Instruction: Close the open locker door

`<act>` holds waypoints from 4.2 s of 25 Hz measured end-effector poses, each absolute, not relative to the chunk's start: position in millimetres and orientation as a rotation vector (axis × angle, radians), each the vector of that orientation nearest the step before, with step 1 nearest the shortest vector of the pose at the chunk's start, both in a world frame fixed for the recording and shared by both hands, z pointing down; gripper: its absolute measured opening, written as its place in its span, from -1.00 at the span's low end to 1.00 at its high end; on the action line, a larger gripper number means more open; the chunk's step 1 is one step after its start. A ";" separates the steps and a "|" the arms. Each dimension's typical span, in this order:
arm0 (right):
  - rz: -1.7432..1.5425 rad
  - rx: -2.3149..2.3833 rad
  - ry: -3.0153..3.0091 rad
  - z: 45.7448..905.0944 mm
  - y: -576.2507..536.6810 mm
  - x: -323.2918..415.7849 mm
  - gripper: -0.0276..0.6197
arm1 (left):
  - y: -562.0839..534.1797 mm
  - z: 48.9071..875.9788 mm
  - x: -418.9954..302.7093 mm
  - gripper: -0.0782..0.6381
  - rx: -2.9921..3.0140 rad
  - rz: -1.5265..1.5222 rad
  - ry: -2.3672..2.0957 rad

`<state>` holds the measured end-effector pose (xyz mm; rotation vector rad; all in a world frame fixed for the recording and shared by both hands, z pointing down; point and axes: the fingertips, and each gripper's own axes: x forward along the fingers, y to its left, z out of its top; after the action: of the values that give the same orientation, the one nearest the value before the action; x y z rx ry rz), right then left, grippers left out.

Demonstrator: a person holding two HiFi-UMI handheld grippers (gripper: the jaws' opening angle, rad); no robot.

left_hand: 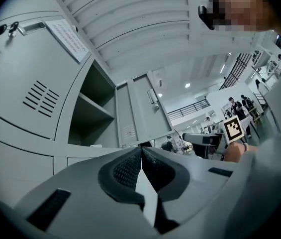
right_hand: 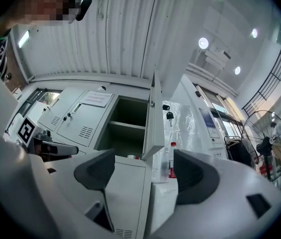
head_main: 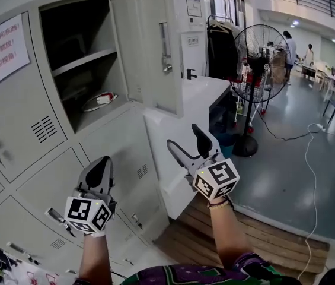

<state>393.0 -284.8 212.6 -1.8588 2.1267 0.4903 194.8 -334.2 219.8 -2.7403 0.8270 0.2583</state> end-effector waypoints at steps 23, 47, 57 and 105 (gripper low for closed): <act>0.624 -1.607 2.203 173.1 -309.2 417.4 -0.43 | -329.0 206.7 233.9 -0.72 -2.615 0.338 1.029; 0.622 -1.451 2.198 172.1 -307.0 372.6 -0.58 | -318.2 221.4 158.3 -0.72 -2.516 0.301 1.281; 0.665 -1.391 2.235 171.9 -309.8 336.0 -0.51 | -306.4 224.9 125.0 -0.72 -2.492 0.321 1.372; 0.554 -1.453 2.369 167.9 -376.0 198.0 -0.53 | -317.9 224.5 -33.3 -0.72 -2.457 0.309 1.558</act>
<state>198.0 -376.0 167.9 -1.4531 2.3690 0.5537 -33.3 -317.9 224.5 -2.4568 1.5583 0.3087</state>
